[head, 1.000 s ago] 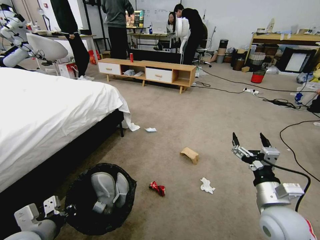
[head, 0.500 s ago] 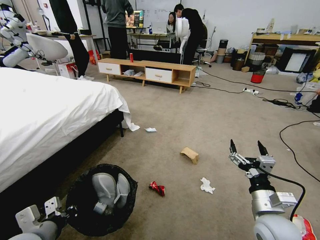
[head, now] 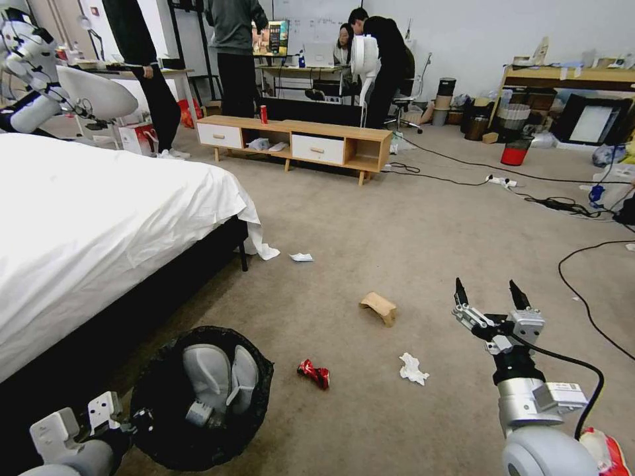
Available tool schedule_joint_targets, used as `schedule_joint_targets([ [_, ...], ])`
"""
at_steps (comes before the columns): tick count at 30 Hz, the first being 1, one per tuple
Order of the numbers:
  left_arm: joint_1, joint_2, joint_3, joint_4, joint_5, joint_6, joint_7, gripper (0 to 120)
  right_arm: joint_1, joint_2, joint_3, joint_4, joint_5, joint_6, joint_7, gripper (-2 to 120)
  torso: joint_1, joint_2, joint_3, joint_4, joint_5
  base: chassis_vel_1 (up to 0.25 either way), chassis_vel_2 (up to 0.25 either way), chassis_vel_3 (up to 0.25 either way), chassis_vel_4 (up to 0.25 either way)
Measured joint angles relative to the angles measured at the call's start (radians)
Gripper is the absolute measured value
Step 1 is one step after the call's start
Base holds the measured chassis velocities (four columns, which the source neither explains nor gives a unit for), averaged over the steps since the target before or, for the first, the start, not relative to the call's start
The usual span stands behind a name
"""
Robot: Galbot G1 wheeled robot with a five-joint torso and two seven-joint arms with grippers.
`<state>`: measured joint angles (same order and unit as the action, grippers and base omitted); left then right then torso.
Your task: Pick up the trash bin and place the garbage on the floor into it.
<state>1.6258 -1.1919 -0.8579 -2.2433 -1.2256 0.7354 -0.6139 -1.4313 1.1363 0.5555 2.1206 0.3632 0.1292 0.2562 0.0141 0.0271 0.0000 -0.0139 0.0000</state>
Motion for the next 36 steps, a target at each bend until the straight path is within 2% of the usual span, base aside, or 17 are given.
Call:
schedule_joint_targets([
  [14,0.02,-0.002,-0.003,-0.01,0.025,0.0,0.014,0,-0.01,0.006,-0.001,0.0,-0.015,0.008,-0.002,100,0.0,0.0,0.0,0.0001,0.0,0.0,0.0,0.0,0.0],
  [19,0.025,-0.003,-0.003,-0.008,0.054,0.0,0.04,0,-0.014,0.007,-0.003,-0.002,-0.02,0.011,-0.002,100,0.0,0.0,0.0,-0.0001,0.0,0.0,0.0,0.0,0.0],
  [36,0.017,0.0,-0.007,0.001,0.036,0.0,0.04,0,-0.005,0.009,-0.003,-0.023,-0.02,0.016,-0.034,100,0.0,0.0,0.0,0.0,0.0,0.0,0.0,0.0,0.0],
])
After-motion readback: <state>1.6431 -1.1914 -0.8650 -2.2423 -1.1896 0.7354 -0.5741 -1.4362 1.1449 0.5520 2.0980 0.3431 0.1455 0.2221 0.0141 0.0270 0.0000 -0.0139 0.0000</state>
